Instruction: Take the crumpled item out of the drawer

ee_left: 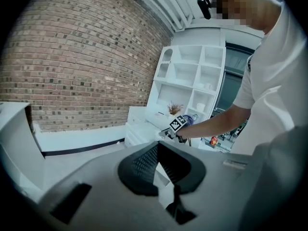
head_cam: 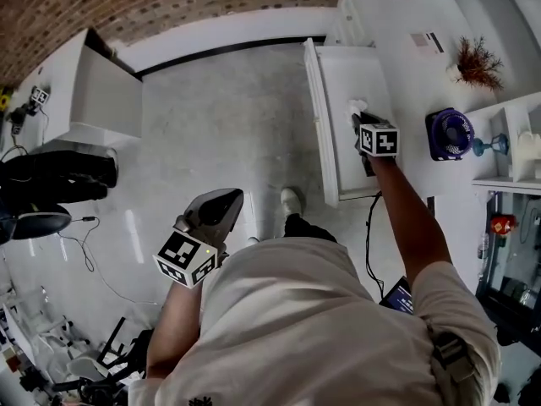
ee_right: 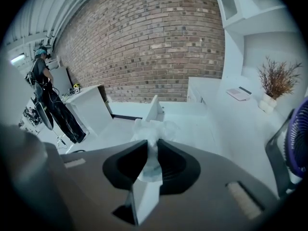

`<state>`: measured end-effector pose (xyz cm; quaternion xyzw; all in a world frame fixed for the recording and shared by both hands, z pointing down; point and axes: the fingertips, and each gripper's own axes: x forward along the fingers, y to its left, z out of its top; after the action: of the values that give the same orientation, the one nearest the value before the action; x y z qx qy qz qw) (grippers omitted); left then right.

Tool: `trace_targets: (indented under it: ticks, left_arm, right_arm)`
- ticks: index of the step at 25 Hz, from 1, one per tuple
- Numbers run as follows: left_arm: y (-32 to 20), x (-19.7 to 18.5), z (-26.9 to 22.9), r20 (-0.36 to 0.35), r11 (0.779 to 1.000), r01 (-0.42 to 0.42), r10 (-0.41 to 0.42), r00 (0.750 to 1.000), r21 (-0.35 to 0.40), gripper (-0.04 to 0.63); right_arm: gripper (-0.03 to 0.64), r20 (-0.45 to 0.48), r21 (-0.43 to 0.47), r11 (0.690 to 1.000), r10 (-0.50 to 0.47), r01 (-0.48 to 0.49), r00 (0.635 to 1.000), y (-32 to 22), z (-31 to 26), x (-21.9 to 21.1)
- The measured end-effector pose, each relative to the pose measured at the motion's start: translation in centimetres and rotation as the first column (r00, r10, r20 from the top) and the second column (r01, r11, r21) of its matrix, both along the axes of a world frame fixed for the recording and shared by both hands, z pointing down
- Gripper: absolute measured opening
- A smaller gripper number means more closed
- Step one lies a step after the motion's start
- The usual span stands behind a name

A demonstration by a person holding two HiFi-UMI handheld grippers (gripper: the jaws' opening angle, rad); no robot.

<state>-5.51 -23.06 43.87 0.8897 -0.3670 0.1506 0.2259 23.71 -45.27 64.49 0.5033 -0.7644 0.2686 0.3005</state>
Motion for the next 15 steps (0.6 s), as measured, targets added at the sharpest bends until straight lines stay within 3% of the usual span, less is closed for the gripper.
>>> trace_targets:
  ticks: [15]
  left_arm:
    - [9.7,-4.8,-0.8,-0.052,0.998,-0.043,0.046,0.998,0.050,0.005]
  right_arm:
    - [0.080,0.021,0.142,0.984,-0.116,0.112,0.993,12.5,-11.3,-7.6]
